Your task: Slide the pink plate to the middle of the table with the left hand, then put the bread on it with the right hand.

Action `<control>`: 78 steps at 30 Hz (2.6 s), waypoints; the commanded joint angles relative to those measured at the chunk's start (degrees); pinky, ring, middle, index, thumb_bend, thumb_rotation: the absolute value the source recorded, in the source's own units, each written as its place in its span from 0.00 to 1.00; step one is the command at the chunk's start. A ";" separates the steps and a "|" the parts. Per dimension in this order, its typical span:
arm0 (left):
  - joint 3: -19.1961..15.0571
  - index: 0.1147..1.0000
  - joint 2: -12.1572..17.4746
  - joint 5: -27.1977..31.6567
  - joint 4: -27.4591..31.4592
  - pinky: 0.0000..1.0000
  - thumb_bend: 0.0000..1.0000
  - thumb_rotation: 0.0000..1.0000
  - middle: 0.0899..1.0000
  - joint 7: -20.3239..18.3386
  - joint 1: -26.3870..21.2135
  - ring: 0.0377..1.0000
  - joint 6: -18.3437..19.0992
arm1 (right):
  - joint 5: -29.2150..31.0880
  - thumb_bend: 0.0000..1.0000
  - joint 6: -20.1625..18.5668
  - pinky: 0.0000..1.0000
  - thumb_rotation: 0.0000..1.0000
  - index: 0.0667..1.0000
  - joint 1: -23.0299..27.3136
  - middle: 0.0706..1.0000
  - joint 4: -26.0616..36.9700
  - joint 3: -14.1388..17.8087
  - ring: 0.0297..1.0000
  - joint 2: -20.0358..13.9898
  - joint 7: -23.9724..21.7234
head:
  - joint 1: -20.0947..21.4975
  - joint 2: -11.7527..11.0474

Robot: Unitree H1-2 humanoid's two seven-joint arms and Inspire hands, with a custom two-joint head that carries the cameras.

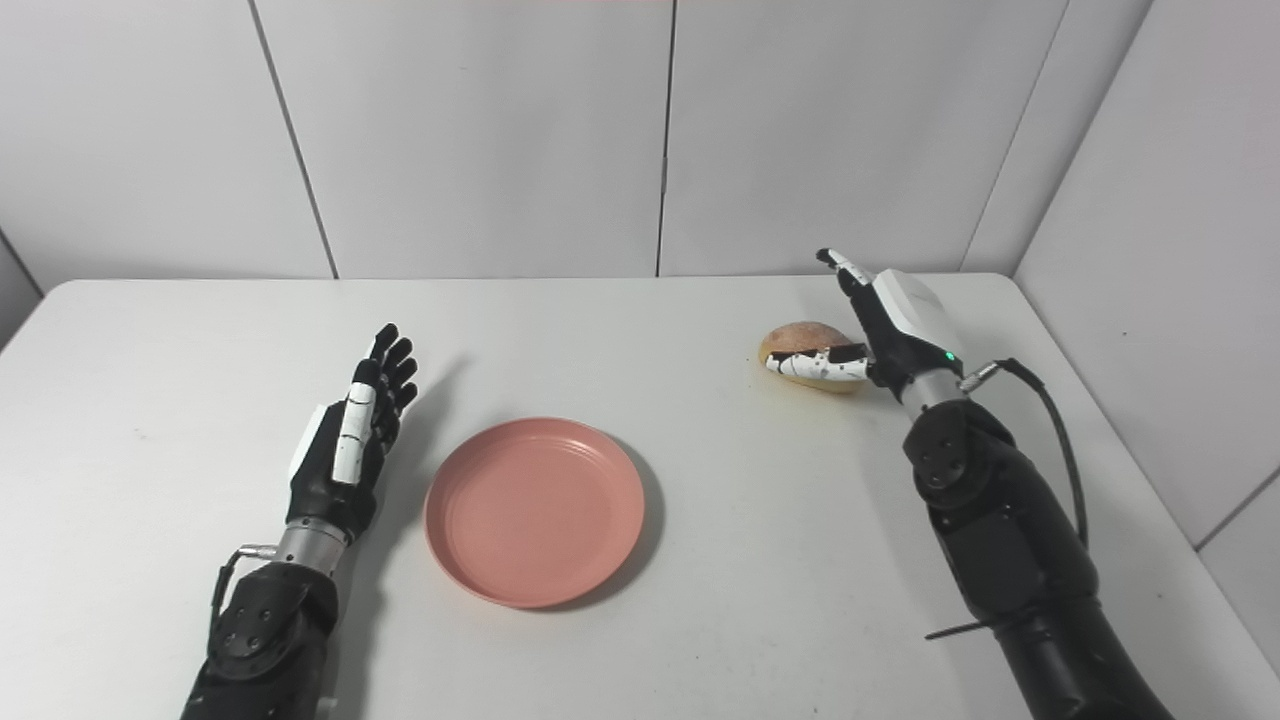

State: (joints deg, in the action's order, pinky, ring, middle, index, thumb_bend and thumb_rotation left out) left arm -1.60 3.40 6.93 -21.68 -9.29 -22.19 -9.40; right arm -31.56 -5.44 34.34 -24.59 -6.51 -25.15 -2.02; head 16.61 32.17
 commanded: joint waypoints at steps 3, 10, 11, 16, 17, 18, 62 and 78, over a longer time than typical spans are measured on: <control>0.40 1.00 -0.31 1.39 1.18 1.00 0.69 1.00 1.00 -1.20 1.81 1.00 0.85 | -0.85 0.76 0.05 0.79 0.34 0.89 4.23 0.90 -1.55 -0.70 0.90 -1.91 1.01 | -0.07 0.21; 2.38 1.00 0.82 1.46 4.69 1.00 0.70 1.00 1.00 -4.07 3.45 1.00 2.91 | -0.72 0.74 1.28 0.75 0.27 0.87 5.54 0.87 -5.60 -1.99 0.88 -1.55 2.23 | -0.10 0.21; 2.61 1.00 1.01 1.39 5.21 1.00 0.70 1.00 1.00 -4.36 3.67 1.00 3.00 | -0.72 0.74 1.28 0.75 0.26 0.87 5.72 0.87 -6.02 -2.12 0.87 -1.51 2.34 | -0.19 0.19; 2.70 1.00 1.35 2.55 8.63 1.00 0.70 1.00 1.00 -5.30 5.43 1.00 4.63 | -1.00 0.73 1.60 0.75 0.26 0.87 6.68 0.86 -7.70 -2.86 0.86 -1.65 3.04 | -0.21 0.08; 2.70 0.99 1.43 2.72 9.03 1.00 0.70 0.99 1.00 -5.43 5.69 1.00 4.74 | -0.98 0.73 1.61 0.75 0.26 0.87 6.75 0.86 -7.75 -2.96 0.86 -1.70 3.09 | -0.21 0.08; 2.69 0.99 1.55 3.00 9.47 1.00 0.70 0.99 1.00 -5.66 5.96 1.00 4.94 | -0.96 0.73 1.77 0.75 0.25 0.87 6.87 0.86 -7.93 -3.08 0.86 -1.76 3.20 | -0.21 0.08; 3.50 0.97 1.44 2.47 10.07 1.00 0.69 0.94 1.00 -5.32 6.41 1.00 2.44 | 4.05 0.51 10.57 0.30 0.00 0.52 4.04 0.45 2.76 0.30 0.36 3.20 14.27 | -0.76 -0.09; 3.40 0.97 0.77 2.17 9.60 1.00 0.71 0.96 1.00 -4.68 6.34 1.00 1.58 | 5.62 0.51 10.81 0.29 0.00 0.51 2.48 0.43 12.92 -1.20 0.36 9.99 10.41 | -1.54 0.15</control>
State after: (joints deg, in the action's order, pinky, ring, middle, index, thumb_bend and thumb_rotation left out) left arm 1.68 5.00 9.53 -11.59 -14.23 -15.20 -5.67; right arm -26.64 3.63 35.11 -13.75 -7.89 -15.15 8.29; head 15.12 32.25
